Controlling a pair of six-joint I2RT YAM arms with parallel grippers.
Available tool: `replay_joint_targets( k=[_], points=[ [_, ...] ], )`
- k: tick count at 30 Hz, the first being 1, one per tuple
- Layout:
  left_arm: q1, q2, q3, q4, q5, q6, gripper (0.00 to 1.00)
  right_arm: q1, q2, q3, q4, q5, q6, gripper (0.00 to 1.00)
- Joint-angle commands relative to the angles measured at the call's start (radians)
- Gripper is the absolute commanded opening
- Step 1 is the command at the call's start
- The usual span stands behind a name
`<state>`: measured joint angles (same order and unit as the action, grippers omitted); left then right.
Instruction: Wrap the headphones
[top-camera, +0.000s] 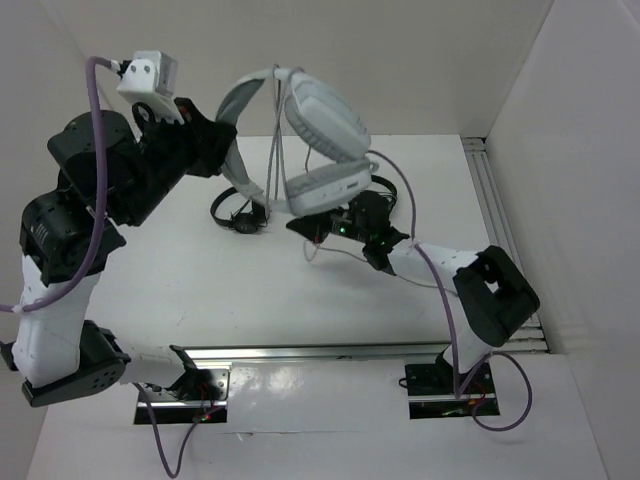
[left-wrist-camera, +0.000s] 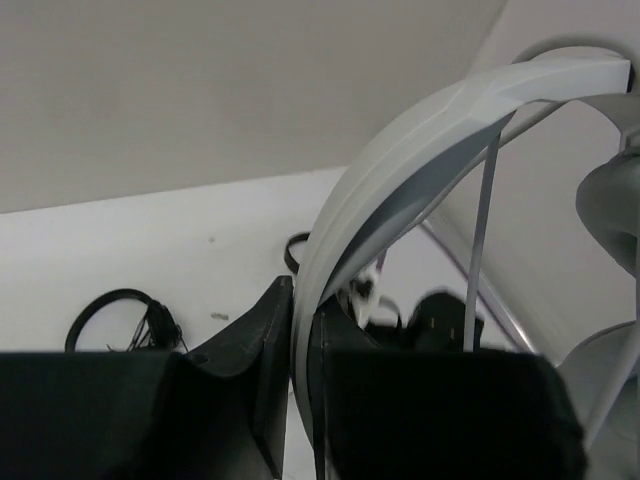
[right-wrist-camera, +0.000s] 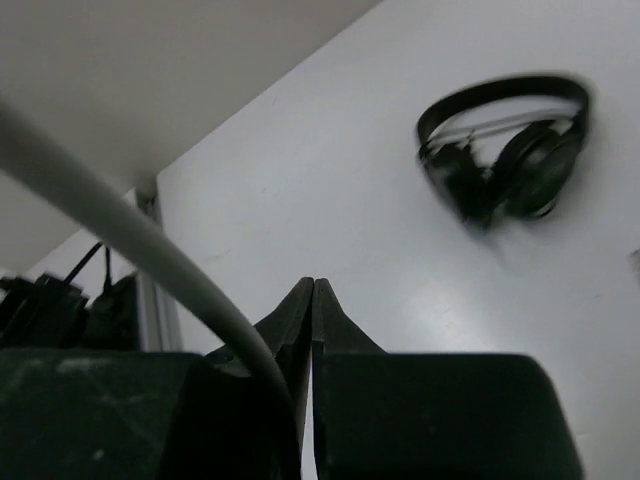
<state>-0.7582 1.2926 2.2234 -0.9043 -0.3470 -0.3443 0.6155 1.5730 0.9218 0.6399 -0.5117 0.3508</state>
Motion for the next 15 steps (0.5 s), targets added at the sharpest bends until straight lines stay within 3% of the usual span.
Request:
replay_joint_targets(
  k=[1, 4, 7, 9, 11, 12, 14, 15],
  points=[
    [0.000, 0.068, 0.113, 0.122, -0.245, -0.116, 0.00, 0.114, 0.001, -0.072, 0.244, 0.001, 0.125, 0.09],
    [0.052, 0.155, 0.163, 0.134, -0.400, -0.081, 0.00, 0.215, -0.095, -0.197, 0.244, 0.117, 0.061, 0.03],
    [0.183, 0.230, 0.174, 0.134, -0.379, -0.094, 0.00, 0.364, -0.222, -0.300, 0.141, 0.287, -0.011, 0.00],
    [0.299, 0.284, 0.196, 0.072, -0.302, -0.128, 0.00, 0.467, -0.299, -0.333, 0.009, 0.404, -0.062, 0.00],
    [0.365, 0.349, 0.162, 0.036, -0.255, -0.162, 0.00, 0.632, -0.417, -0.322, -0.105, 0.628, -0.146, 0.00],
    [0.403, 0.365, 0.141, -0.008, -0.245, -0.173, 0.00, 0.682, -0.451, -0.284, -0.234, 0.694, -0.173, 0.00],
    [0.404, 0.378, 0.067, -0.022, -0.256, -0.173, 0.00, 0.821, -0.520, -0.220, -0.372, 0.869, -0.245, 0.00],
    [0.404, 0.378, -0.039, -0.022, -0.288, -0.173, 0.00, 0.855, -0.530, -0.178, -0.508, 0.919, -0.260, 0.00]
  ],
)
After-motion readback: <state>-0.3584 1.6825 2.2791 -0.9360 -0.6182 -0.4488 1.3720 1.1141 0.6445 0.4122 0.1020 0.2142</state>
